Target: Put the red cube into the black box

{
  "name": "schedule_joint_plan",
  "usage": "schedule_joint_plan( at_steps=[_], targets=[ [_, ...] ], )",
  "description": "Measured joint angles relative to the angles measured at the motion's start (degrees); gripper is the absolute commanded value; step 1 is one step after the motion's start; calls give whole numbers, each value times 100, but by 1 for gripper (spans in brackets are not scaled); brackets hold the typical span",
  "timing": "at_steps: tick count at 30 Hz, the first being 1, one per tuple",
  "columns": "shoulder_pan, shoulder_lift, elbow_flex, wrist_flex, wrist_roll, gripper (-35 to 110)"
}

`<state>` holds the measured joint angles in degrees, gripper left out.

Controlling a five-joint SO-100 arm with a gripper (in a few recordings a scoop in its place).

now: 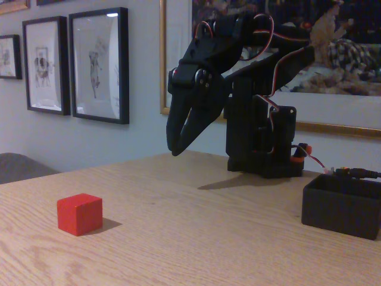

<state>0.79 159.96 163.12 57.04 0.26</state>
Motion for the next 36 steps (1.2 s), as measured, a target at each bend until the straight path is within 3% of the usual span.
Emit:
schedule_joint_plan(
  at_steps=[15,36],
  targets=[
    [316,-1099,-1283,352,9,5],
    [949,-5045,-4412,466,475,10]
  ],
)
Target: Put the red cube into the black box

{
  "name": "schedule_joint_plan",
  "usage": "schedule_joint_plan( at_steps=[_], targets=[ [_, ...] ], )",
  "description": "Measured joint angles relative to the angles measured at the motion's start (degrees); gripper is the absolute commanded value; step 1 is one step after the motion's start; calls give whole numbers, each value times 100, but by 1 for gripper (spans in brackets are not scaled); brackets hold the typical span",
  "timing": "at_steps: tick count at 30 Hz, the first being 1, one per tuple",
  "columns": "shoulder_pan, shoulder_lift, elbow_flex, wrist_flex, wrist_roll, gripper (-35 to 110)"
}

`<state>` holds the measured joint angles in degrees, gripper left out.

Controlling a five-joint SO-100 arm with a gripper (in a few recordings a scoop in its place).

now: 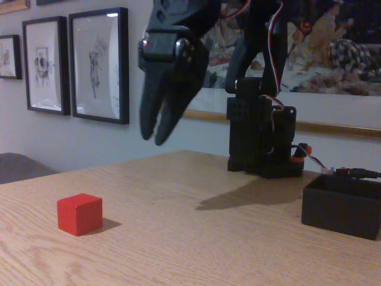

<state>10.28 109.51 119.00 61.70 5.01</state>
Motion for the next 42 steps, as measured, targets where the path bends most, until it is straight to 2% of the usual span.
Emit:
schedule_joint_plan(
  at_steps=[7,20,32,42],
  targets=[
    [-35,-1521,-1116,35,141,16],
    [-35,-3252,-3146,668,255,18],
    [44,-4456,-4518,1266,264,19],
    [-88,-4781,-5071,1503,369,21]
  ],
)
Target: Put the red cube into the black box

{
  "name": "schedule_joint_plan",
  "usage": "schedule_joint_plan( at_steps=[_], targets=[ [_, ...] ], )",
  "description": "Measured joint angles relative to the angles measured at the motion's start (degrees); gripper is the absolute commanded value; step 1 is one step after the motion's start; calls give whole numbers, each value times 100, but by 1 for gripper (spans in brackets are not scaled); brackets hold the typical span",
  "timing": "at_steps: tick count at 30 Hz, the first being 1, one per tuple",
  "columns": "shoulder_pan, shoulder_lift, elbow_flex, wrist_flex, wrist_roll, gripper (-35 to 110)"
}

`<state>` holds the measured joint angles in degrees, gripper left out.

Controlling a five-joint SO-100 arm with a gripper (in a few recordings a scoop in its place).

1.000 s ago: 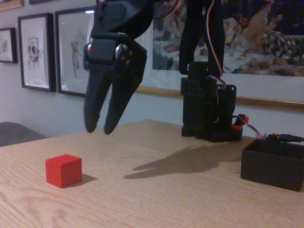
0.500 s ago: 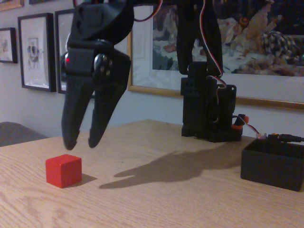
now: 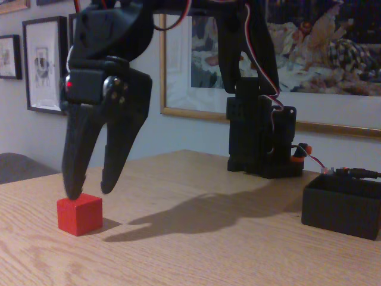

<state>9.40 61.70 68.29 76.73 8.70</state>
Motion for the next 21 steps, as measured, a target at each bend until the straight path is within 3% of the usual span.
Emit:
schedule_joint_plan(
  at_steps=[21],
  targets=[
    [-316,-308,-352,387,97,23]
  ],
)
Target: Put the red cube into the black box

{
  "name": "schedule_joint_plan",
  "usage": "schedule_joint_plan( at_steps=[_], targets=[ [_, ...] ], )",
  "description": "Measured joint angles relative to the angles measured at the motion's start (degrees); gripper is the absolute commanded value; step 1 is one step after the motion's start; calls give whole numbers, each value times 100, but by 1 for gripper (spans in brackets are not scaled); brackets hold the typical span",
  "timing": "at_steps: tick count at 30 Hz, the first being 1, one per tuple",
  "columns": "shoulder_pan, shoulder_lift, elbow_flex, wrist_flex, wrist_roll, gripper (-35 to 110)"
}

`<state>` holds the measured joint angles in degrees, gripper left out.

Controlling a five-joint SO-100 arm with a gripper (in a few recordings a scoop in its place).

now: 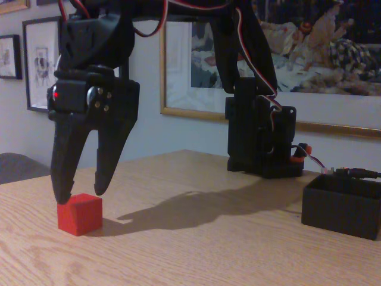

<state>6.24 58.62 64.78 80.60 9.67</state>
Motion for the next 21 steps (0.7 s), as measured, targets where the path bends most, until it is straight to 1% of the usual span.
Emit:
schedule_joint_plan(
  at_steps=[12,21],
  targets=[
    [-193,-316,-62,97,-9,22],
    [-149,-580,-281,123,0,18]
  ],
)
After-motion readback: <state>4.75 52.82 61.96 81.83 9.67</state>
